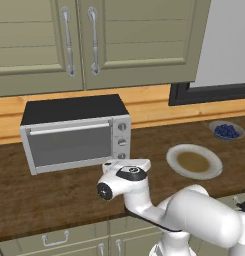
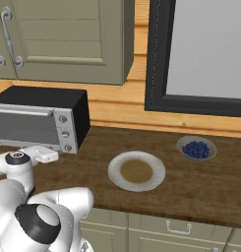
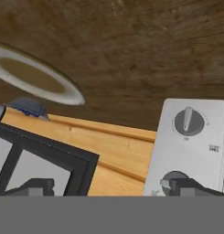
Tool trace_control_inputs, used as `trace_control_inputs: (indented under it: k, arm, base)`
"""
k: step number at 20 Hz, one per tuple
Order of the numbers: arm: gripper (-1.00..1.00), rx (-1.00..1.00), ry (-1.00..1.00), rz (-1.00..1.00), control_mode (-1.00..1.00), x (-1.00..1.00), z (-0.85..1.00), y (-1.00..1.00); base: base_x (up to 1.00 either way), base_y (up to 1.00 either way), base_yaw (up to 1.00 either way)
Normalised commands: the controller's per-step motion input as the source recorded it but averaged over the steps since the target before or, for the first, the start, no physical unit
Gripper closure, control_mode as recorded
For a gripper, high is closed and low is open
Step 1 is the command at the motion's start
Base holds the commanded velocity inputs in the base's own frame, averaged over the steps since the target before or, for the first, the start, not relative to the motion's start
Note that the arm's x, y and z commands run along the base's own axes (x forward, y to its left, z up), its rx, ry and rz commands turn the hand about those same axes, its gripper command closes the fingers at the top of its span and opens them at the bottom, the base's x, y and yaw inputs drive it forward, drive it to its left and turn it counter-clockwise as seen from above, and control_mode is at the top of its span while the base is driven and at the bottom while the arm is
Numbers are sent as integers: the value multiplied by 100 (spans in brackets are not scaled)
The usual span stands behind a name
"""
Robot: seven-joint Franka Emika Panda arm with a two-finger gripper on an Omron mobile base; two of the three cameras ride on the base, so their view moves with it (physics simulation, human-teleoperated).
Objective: Pick up the kebab skewer and baguette bread, and place them inside the toaster oven. Close the toaster oven door and start by setting the timer.
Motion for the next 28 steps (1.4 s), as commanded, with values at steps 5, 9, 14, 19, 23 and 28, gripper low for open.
trace_control_inputs:
  k: [5,9,14,19,23,28]
  arm:
    - [-100,0,0,7,-100,0,-9,-35]
    - [-100,0,0,10,-100,0,-29,-24]
    - [-100,0,0,12,-100,2,-32,-32]
    - [-100,0,0,12,-100,12,-30,-47]
    - [-100,0,0,10,-100,8,-38,-49]
    - [-100,0,0,9,-100,20,-37,-54]
  base:
    - [0,0,0]
    - [0,0,0]
    - [0,0,0]
    - [0,0,0]
    - [0,0,0]
    - [0,0,0]
